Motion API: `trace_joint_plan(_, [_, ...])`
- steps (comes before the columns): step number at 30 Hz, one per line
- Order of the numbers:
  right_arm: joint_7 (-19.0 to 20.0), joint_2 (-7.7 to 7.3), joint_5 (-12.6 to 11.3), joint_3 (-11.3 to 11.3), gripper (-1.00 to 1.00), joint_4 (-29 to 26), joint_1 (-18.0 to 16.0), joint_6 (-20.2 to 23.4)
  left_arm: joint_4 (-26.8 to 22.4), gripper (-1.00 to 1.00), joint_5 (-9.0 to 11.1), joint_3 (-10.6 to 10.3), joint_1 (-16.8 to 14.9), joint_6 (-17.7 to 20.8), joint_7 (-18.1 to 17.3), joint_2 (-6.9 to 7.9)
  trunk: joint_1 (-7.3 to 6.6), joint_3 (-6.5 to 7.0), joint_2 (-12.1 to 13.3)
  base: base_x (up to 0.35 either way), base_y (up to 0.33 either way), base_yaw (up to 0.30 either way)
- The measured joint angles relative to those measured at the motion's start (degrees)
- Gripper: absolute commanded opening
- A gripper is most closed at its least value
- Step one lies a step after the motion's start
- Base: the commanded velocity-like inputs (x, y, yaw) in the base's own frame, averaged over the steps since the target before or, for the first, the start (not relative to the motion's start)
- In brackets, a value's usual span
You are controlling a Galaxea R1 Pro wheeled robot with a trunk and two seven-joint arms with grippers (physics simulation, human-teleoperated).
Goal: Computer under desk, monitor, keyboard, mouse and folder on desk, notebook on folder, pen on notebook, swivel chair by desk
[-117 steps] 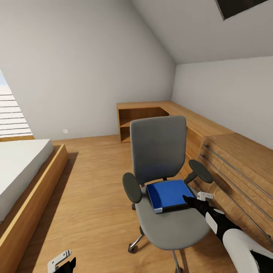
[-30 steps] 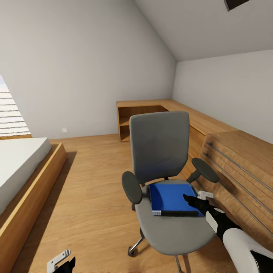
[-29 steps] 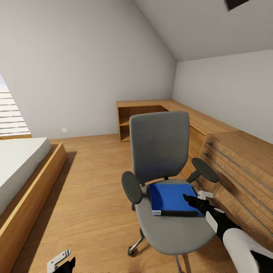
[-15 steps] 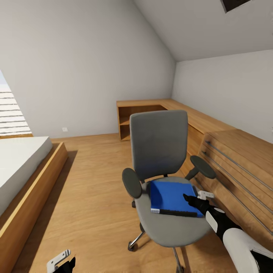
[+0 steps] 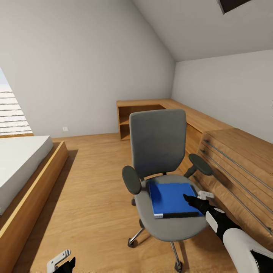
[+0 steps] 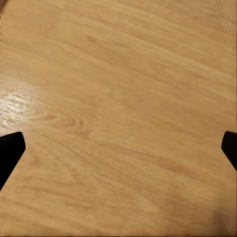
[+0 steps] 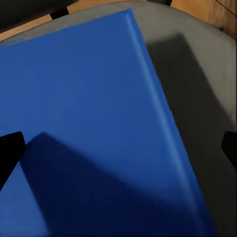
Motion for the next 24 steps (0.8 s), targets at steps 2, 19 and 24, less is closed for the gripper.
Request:
trace_joint_plan(2, [0.03,0.00,-0.01,0.04,1.00,0.07,0.00,0.00,0.01,1.00,-0.01,0.00,0.00,0.01,0.00,0.00,0.00,0.00,0.00,-0.194,-0.066,0.000])
trace_joint_plan(19, [-0.01,0.00,0.03,0.05,1.00,0.15,0.00,-0.01,-0.01,1.00,-0.01,0.00,0.00,0.00,0.00,-0.01,-0.02,0.00,0.00,-0.027,-0.009,0.000])
trace_joint_plan(24, [0.04,0.00,0.05,0.01,1.00,0.16,0.00,0.01,0.00,1.00,-0.02,0.00,0.00,0.02,0.00,-0.01,-0.01,0.00,0.00,-0.035,0.000,0.000])
